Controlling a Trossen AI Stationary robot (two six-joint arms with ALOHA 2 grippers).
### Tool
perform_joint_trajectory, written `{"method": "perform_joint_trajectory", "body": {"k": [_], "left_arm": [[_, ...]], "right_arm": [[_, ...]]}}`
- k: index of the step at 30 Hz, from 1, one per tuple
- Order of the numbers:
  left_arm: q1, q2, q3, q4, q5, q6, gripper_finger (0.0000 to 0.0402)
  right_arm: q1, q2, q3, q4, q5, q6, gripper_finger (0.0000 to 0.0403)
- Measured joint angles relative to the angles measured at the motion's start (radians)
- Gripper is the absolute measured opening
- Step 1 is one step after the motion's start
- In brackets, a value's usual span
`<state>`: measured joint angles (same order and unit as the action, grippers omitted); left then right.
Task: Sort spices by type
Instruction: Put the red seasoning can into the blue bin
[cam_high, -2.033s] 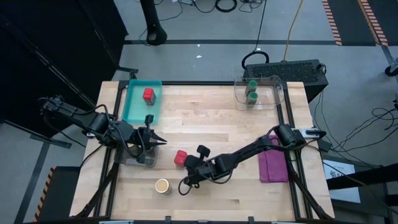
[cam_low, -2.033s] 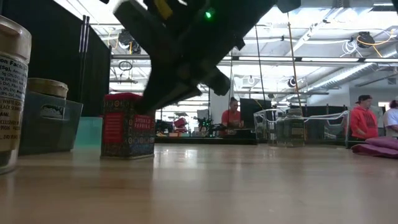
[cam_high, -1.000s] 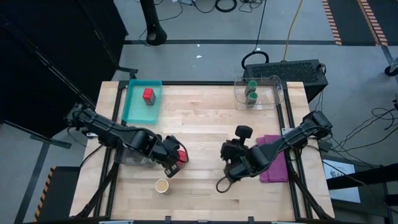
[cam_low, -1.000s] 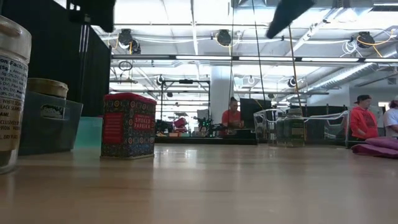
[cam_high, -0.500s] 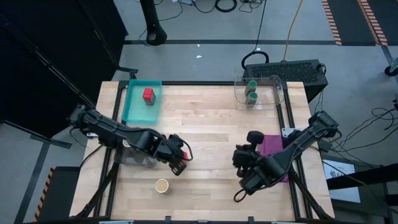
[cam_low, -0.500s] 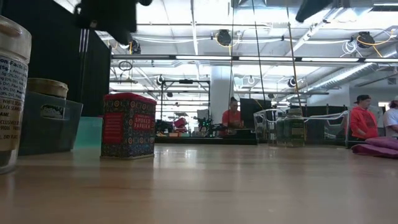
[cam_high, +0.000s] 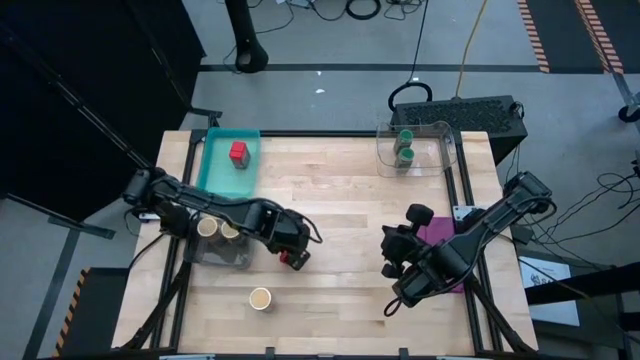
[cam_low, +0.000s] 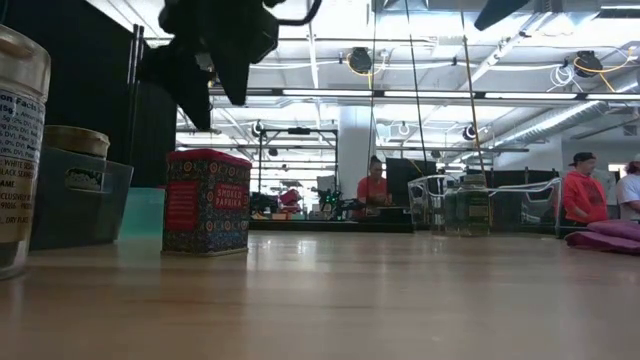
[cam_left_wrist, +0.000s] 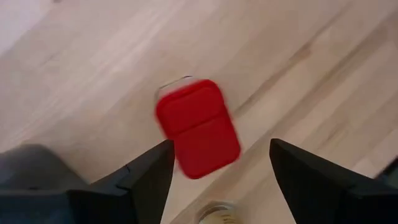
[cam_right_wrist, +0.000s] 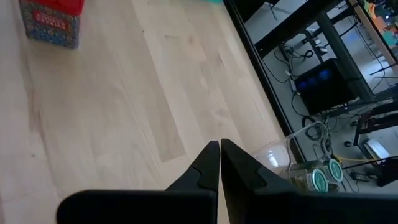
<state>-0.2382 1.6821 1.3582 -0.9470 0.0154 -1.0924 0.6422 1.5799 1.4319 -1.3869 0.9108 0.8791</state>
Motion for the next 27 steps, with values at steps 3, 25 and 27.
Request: {"method": "perform_joint_trajectory", "body": {"k": [3, 25, 27], "left_arm": [[0.011, 0.004, 0.000, -0.053, -0.001, 0.001, 0.0270], [-0.006, 0.011, -0.039, 0.019, -0.070, -0.027, 0.0270], [-0.010, 0.011, -0.039, 0.017, -0.073, -0.028, 0.0270]], "right_arm": [[0.000, 0.000, 0.000, 0.007, 0.000, 0.000, 0.0000], [0.000, 0.000, 0.000, 0.022, 0.000, -0.005, 0.0000], [0.000, 0.000, 0.000, 0.022, 0.000, -0.005, 0.0000]]}}
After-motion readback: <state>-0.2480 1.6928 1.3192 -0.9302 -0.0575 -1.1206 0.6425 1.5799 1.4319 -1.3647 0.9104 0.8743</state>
